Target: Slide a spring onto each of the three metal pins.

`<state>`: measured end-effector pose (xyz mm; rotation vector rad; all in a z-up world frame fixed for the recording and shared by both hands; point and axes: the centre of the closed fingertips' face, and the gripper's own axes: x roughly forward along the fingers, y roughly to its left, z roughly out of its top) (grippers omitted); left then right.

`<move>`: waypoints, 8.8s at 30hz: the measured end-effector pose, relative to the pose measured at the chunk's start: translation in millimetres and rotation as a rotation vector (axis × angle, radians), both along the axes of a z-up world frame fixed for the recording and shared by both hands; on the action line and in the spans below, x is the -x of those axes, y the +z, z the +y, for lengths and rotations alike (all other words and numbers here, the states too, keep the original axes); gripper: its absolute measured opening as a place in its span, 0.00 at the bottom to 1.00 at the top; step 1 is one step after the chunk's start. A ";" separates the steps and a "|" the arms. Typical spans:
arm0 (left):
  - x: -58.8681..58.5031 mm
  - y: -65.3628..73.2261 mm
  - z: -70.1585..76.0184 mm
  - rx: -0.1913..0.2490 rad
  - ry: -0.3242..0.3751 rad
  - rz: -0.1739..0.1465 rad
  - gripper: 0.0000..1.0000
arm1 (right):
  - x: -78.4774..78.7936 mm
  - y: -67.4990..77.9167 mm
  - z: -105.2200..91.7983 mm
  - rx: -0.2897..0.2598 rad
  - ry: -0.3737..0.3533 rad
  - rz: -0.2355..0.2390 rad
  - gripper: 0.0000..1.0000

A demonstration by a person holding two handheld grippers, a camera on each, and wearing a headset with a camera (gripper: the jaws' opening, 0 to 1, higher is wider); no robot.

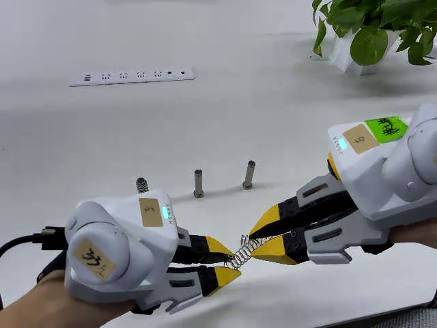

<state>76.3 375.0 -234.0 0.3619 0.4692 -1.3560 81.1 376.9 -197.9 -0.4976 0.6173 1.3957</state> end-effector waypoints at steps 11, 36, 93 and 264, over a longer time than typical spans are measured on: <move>2.6 -0.4 -2.1 0.004 -0.010 0.000 0.10 | 4.5 -0.8 -2.8 0.014 0.027 -0.001 0.23; 9.5 4.9 -13.2 0.027 -0.046 -0.008 0.10 | 14.7 -20.5 2.4 0.077 0.088 0.105 0.15; -1.8 -11.4 15.2 0.062 0.181 0.008 0.38 | 12.0 -28.7 -5.4 0.144 0.086 0.093 0.12; -34.5 -34.8 110.5 0.074 0.657 0.065 1.00 | -126.0 -81.3 54.5 0.703 0.558 -0.167 0.16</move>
